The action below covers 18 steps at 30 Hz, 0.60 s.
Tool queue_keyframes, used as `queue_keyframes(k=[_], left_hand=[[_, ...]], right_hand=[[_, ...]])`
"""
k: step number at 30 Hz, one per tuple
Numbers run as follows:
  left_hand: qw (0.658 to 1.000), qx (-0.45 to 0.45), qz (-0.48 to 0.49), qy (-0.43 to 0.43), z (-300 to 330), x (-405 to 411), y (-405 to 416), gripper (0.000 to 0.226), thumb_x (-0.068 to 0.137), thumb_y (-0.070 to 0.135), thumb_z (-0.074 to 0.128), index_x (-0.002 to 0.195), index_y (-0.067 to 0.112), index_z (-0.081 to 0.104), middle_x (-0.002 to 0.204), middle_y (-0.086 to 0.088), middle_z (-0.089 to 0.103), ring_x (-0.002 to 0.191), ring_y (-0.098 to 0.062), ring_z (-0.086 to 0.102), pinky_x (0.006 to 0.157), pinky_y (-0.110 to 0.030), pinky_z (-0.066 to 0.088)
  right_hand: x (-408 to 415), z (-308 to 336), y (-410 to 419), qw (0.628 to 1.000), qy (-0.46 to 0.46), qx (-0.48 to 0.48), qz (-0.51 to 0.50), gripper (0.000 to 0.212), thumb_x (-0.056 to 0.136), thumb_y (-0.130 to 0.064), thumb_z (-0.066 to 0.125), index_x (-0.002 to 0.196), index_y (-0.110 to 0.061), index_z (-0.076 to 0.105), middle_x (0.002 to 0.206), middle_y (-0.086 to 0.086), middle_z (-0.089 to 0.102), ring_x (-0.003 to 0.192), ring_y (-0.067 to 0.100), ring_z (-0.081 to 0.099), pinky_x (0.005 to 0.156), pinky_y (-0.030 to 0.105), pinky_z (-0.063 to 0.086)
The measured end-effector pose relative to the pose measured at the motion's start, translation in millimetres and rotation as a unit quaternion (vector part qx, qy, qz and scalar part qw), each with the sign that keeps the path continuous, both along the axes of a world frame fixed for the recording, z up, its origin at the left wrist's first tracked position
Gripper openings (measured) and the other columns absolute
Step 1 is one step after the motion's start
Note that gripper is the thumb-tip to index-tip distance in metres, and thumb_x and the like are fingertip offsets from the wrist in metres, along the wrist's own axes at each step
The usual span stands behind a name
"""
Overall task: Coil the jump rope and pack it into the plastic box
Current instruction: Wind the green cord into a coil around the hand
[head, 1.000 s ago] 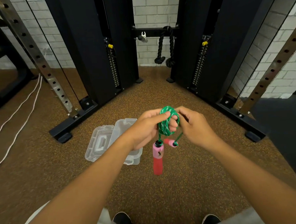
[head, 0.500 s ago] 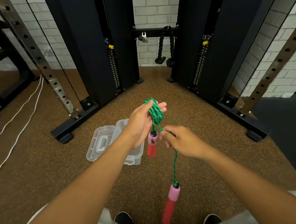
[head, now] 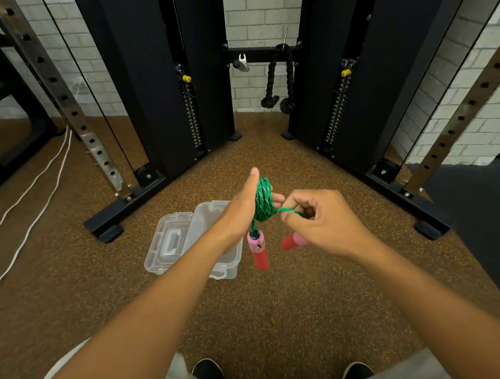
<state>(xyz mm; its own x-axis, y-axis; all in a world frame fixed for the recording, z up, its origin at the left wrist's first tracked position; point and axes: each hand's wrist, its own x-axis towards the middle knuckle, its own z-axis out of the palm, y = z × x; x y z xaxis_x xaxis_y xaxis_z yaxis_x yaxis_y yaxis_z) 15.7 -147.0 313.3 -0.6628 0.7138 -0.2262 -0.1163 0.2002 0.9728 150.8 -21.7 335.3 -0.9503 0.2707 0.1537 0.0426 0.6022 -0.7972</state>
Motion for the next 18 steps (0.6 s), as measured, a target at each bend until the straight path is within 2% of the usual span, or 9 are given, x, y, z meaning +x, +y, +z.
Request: queue_keyframes(k=[1,3,5,7,10,12,15,18], left_hand=[[1.0,-0.004,-0.009,-0.004,0,1,-1,0.075,0.08,0.087,0.022,0.097,0.039,0.078,0.119,0.002,0.075,0.122,-0.016,0.064,0.119,-0.047,0.033],[1.0,-0.012,-0.021,-0.011,-3,-1,-2,0.079,0.076,0.092,0.024,0.106,0.039,0.073,0.127,0.003,0.071,0.128,-0.014,0.059,0.121,-0.046,0.029],[0.999,-0.029,-0.027,-0.006,-6,-3,0,0.093,0.071,0.099,0.024,0.12,0.034,0.07,0.133,-0.001,0.068,0.131,-0.016,0.057,0.121,-0.048,0.029],[0.997,-0.05,-0.053,0.016,-6,-2,0,0.101,0.071,0.1,0.024,0.124,0.027,0.069,0.128,-0.005,0.07,0.129,-0.02,0.06,0.119,-0.051,0.032],[0.989,-0.066,-0.114,0.069,0,8,-1,0.093,0.086,0.088,0.016,0.104,0.02,0.076,0.108,-0.003,0.078,0.112,-0.015,0.07,0.114,-0.046,0.039],[0.984,-0.067,-0.142,0.082,2,14,-1,0.091,0.091,0.082,0.015,0.099,0.015,0.077,0.099,-0.005,0.079,0.102,-0.017,0.073,0.11,-0.046,0.045],[0.981,-0.059,-0.169,0.071,1,15,0,0.086,0.091,0.081,0.022,0.104,0.014,0.074,0.097,-0.007,0.078,0.098,-0.023,0.074,0.107,-0.049,0.048],[0.982,-0.04,-0.177,0.055,1,14,-2,0.07,0.098,0.069,0.033,0.108,0.01,0.07,0.094,-0.007,0.077,0.091,-0.021,0.072,0.099,-0.041,0.052]], right_hand=[[-1,1,1,1.0,0.01,0.005,-0.001,0.019,0.094,-0.01,0.067,0.075,-0.01,0.067,0.063,0.001,0.071,0.076,-0.009,0.072,0.072,0.009,0.054],[-2,1,4,0.999,0.03,0.027,-0.014,0.017,0.095,-0.017,0.068,0.078,-0.016,0.071,0.066,0.004,0.07,0.061,-0.001,0.064,0.061,0.01,0.046],[-3,1,7,0.998,0.041,0.048,-0.025,0.014,0.096,-0.021,0.069,0.083,-0.019,0.074,0.068,0.002,0.07,0.051,0.002,0.049,0.051,0.011,0.036],[-2,2,8,0.997,0.05,0.054,-0.023,0.014,0.097,-0.021,0.068,0.085,-0.02,0.075,0.07,-0.005,0.074,0.049,0.002,0.049,0.048,0.01,0.035],[-1,4,6,0.995,0.065,0.078,-0.022,0.014,0.097,-0.017,0.067,0.086,-0.018,0.074,0.068,-0.01,0.071,0.057,-0.003,0.059,0.057,0.006,0.04],[-2,2,7,0.992,0.071,0.094,-0.033,0.01,0.097,-0.017,0.068,0.089,-0.017,0.074,0.072,-0.01,0.071,0.066,-0.006,0.064,0.065,0.003,0.042],[-6,-4,16,0.991,0.064,0.104,-0.057,0.007,0.095,-0.023,0.07,0.096,-0.022,0.077,0.084,-0.013,0.071,0.071,-0.003,0.061,0.063,0.007,0.04],[-8,-11,26,0.994,0.062,0.073,-0.06,0.009,0.095,-0.025,0.07,0.099,-0.025,0.078,0.088,-0.014,0.073,0.072,0.001,0.061,0.067,0.017,0.044]])
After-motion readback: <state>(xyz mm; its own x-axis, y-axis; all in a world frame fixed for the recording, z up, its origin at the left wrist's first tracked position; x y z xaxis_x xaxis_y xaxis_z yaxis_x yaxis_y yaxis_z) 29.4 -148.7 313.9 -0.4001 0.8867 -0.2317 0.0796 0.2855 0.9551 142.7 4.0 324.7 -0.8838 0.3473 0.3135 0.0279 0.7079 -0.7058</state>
